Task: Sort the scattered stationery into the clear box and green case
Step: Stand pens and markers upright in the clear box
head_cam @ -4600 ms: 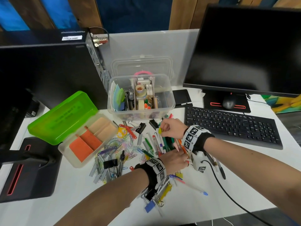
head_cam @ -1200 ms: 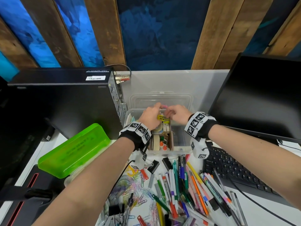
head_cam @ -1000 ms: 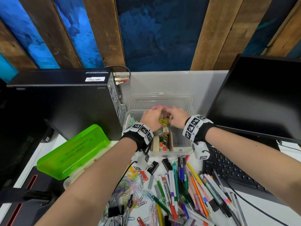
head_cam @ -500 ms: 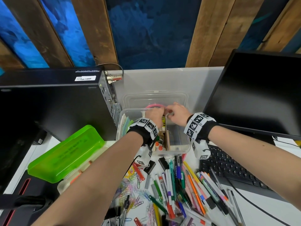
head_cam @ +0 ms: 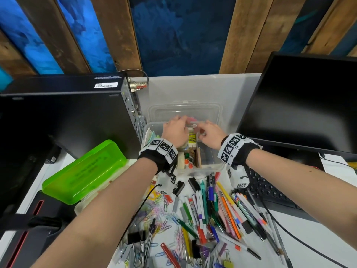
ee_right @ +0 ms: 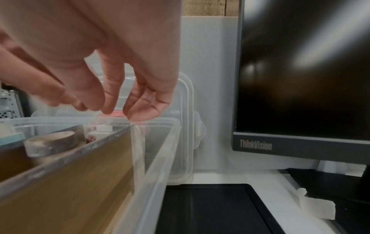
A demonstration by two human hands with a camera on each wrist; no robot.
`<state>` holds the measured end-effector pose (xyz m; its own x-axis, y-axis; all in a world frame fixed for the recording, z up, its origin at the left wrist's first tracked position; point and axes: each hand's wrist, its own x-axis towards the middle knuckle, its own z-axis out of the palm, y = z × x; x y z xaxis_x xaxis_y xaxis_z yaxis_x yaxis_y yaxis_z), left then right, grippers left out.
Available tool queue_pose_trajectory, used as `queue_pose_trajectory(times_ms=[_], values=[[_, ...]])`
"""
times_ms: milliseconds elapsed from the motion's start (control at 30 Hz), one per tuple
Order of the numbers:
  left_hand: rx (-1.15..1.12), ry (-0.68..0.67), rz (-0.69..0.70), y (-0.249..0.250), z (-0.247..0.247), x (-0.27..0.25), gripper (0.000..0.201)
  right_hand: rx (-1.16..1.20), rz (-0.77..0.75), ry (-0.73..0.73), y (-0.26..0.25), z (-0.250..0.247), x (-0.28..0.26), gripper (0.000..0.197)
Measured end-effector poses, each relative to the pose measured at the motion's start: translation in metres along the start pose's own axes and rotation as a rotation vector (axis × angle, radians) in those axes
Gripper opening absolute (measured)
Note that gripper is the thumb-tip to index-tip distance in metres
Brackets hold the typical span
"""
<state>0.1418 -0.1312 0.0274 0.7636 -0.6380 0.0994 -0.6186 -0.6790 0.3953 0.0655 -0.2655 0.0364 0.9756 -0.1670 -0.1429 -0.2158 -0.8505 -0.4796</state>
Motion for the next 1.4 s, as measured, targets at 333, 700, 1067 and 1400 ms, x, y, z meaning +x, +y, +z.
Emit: queue_pose_trajectory(times_ms=[333,700,1067,1400], values=[[0.047,0.087,0.245,-0.002,-0.003,-0.101,0.013,0.065,-0.184,0.021,-0.030,0.033,-0.068,0.014],[0.294,-0.477,0.139,-0.026,0.054,-0.169,0.023,-0.221,0.134,-0.314,-0.003,0.108,-0.132,0.019],[0.295,-0.538,0.004,-0.022,0.076,-0.184,0.021,-0.237,0.354,-0.318,-0.010,0.134,-0.144,0.042],[0.272,-0.548,-0.027,-0.006,0.079,-0.178,0.024,-0.148,0.417,-0.391,-0.006,0.135,-0.153,0.031]])
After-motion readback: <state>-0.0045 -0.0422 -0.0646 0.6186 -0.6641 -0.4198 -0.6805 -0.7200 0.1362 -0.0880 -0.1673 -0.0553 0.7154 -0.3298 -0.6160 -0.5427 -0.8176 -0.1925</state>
